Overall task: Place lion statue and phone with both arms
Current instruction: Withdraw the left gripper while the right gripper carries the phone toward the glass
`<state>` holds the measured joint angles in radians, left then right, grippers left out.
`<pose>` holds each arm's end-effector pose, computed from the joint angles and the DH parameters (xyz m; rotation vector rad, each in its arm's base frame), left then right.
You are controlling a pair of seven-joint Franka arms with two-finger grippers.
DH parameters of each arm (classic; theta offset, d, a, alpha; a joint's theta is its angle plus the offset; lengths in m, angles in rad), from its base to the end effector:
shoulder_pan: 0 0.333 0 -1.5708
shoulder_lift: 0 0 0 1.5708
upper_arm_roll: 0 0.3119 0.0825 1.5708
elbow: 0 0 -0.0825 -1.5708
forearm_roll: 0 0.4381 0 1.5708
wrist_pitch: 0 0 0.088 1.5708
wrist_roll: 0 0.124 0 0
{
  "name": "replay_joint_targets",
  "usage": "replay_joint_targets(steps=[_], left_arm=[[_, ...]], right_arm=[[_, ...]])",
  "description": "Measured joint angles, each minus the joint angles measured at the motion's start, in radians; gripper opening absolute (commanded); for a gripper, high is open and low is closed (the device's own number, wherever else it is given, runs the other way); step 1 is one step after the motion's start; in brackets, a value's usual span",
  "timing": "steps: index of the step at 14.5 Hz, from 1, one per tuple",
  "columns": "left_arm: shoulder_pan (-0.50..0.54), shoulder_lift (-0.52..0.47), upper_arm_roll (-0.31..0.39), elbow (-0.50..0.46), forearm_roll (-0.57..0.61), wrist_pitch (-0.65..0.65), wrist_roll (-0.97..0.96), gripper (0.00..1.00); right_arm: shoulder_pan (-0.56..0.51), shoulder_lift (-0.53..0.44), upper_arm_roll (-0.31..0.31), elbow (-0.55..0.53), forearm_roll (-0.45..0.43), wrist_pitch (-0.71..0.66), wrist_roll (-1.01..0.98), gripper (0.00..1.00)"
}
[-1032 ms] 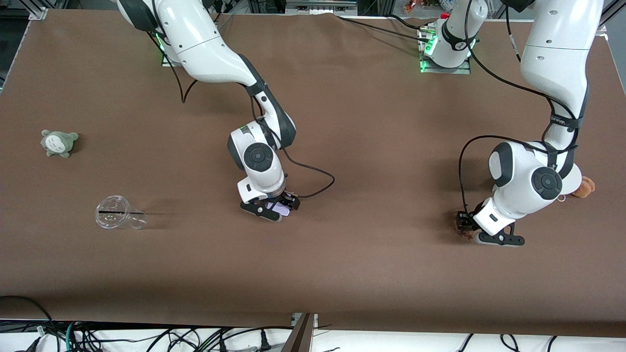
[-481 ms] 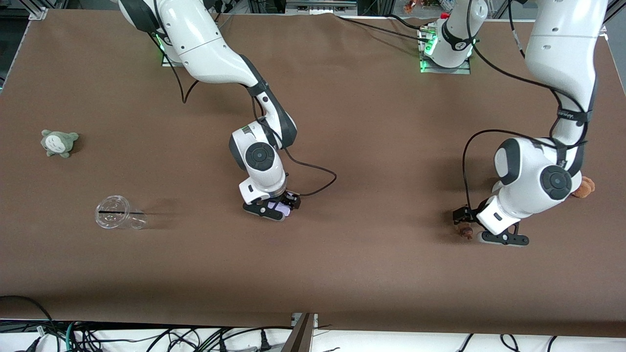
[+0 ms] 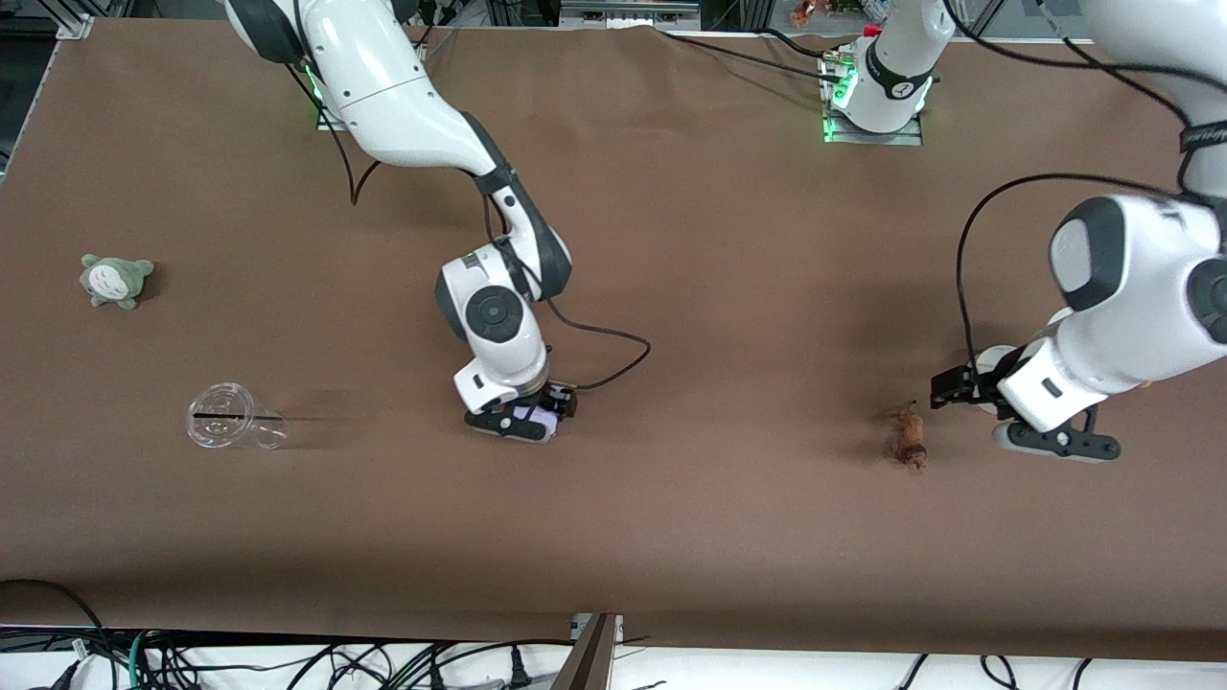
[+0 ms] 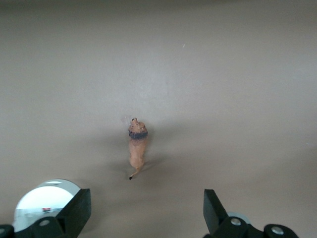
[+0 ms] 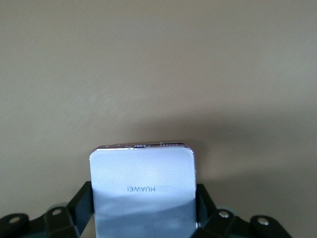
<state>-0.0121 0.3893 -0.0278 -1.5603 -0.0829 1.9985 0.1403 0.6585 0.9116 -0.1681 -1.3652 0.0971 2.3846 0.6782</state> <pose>0.7256 -0.0332 0.3857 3.0483 -0.2219 0.0814 0.6814 0.3931 0.1306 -3.1036 0.2837 -0.2069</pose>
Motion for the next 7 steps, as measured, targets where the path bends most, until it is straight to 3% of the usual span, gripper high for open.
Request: replay_joint_targets(steps=[7], left_arm=[[0.009, -0.200, 0.009, 0.015, 0.000, -0.192, 0.043, 1.00]], right_arm=[[-0.186, -0.062, -0.006, 0.004, 0.000, -0.192, -0.409, 0.58]])
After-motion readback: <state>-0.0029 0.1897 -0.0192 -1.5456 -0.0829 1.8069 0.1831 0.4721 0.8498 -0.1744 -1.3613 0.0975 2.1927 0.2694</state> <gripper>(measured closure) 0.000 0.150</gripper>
